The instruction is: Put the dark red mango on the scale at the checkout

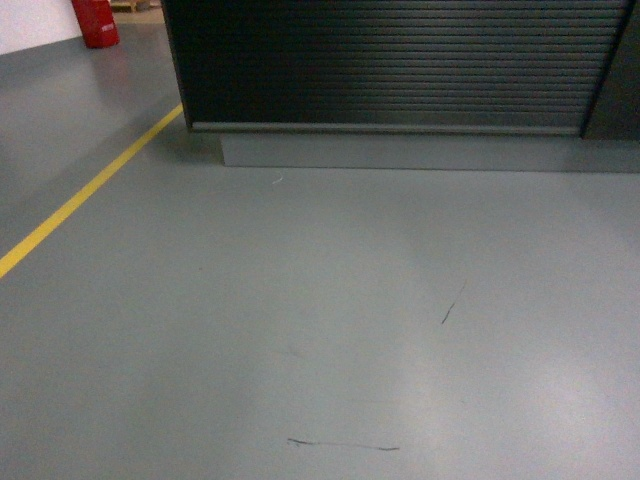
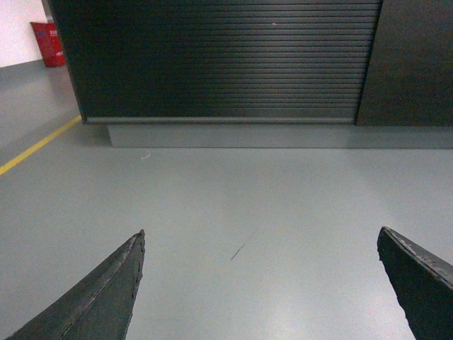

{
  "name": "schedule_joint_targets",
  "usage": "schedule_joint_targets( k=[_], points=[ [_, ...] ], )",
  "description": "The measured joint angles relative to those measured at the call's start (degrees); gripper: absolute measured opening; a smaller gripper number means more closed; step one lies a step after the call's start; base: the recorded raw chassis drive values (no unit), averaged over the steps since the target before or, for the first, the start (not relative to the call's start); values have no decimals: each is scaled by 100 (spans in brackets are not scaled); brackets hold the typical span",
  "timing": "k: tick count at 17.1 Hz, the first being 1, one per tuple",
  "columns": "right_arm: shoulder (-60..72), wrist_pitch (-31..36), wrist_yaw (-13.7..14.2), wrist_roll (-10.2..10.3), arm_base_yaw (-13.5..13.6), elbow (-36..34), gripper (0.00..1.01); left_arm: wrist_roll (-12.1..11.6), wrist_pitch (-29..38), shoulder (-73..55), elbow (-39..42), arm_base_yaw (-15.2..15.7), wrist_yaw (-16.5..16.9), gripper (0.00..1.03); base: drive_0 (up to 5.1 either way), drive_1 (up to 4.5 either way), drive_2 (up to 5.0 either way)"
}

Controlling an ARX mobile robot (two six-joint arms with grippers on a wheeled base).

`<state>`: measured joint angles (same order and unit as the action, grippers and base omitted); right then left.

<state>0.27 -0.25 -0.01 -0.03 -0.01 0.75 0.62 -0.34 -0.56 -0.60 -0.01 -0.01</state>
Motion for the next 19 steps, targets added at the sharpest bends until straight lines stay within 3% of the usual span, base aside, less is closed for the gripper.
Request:
schedule_joint_targets(
  k=[19],
  points=[
    [0, 7, -2, 0, 0, 0, 98, 0, 13, 0, 0, 0, -2, 98, -5, 422, -432]
  ],
)
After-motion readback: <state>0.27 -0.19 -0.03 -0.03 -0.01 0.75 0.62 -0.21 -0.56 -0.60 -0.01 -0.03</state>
